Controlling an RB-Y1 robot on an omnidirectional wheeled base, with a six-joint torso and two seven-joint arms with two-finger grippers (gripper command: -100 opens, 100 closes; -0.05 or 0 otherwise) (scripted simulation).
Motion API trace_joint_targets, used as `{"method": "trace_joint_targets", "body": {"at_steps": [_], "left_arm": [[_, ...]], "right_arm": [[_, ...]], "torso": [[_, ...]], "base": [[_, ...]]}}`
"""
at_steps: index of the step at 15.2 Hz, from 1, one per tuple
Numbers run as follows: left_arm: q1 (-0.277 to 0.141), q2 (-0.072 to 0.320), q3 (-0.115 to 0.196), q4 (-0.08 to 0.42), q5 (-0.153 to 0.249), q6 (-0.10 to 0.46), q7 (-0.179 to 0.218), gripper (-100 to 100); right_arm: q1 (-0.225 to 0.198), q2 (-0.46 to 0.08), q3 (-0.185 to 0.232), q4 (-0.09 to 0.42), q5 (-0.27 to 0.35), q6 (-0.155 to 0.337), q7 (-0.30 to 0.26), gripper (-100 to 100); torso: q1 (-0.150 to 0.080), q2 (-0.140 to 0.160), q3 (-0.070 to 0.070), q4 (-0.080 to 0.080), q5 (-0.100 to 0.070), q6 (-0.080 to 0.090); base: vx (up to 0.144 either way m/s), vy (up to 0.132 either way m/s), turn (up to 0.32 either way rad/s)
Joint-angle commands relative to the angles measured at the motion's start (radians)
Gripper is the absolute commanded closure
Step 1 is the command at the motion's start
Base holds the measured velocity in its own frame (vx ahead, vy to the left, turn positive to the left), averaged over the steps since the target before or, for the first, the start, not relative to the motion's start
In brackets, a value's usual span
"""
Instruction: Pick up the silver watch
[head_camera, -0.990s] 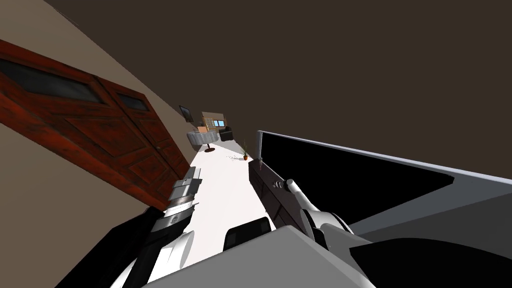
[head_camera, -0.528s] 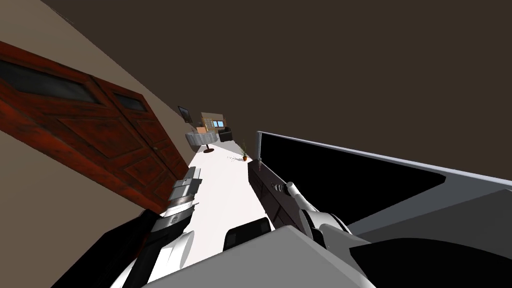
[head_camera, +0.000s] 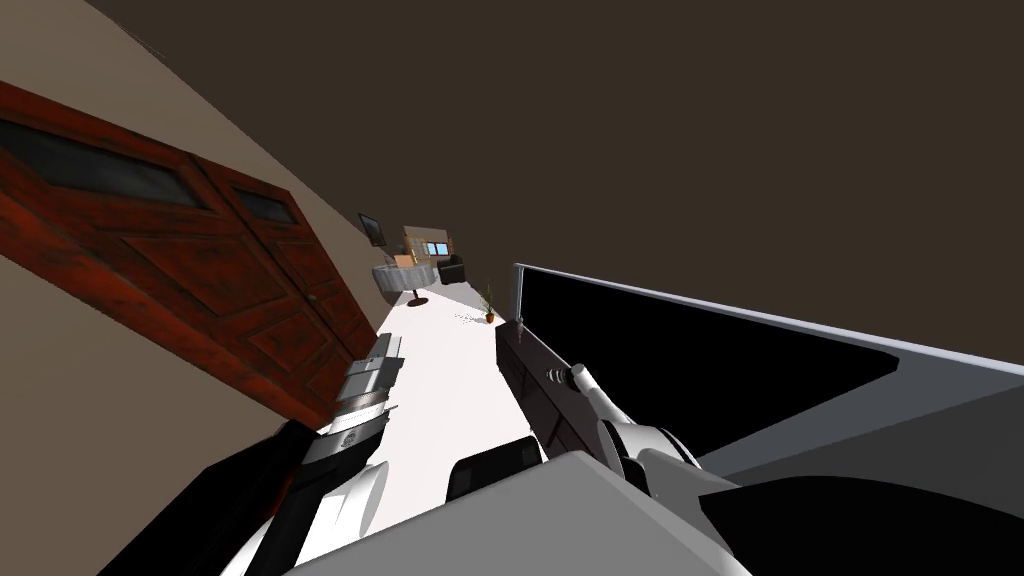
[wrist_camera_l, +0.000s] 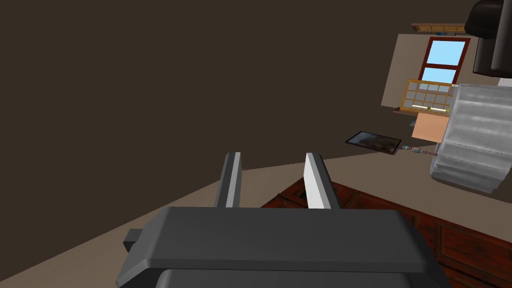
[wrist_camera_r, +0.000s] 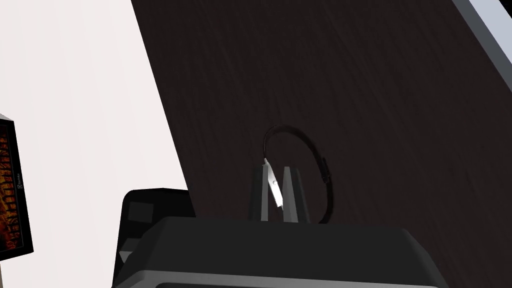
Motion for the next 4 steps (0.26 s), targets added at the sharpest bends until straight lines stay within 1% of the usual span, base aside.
{"method": "trace_joint_targets", "body": {"at_steps": [1, 2, 3, 4], "left_arm": [[0.0, 0.0, 0.0, 0.0, 0.0, 0.0, 0.0, 0], [0.0, 0.0, 0.0, 0.0, 0.0, 0.0, 0.0, 0], [0.0, 0.0, 0.0, 0.0, 0.0, 0.0, 0.0, 0], [0.0, 0.0, 0.0, 0.0, 0.0, 0.0, 0.0, 0]], "right_arm": [[0.002, -0.033, -0.001, -0.013, -0.005, 0.028, -0.02, 100], [0.0, -0.045, 0.0, -0.016, -0.007, 0.039, -0.026, 100], [0.0, -0.045, 0.0, -0.016, -0.007, 0.039, -0.026, 100], [-0.007, -0.04, -0.003, 0.001, -0.012, 0.027, -0.008, 100]], "torso": [[0.0, 0.0, 0.0, 0.0, 0.0, 0.0], [0.001, 0.002, 0.001, 0.0, 0.0, 0.0], [0.002, 0.003, 0.002, 0.001, 0.001, 0.001], [0.002, 0.003, 0.002, 0.0, 0.0, 0.0]], "base": [[-0.088, 0.061, -0.018], [-0.09, 0.073, -0.019], [-0.08, 0.062, -0.016], [-0.047, 0.031, -0.016]]}}
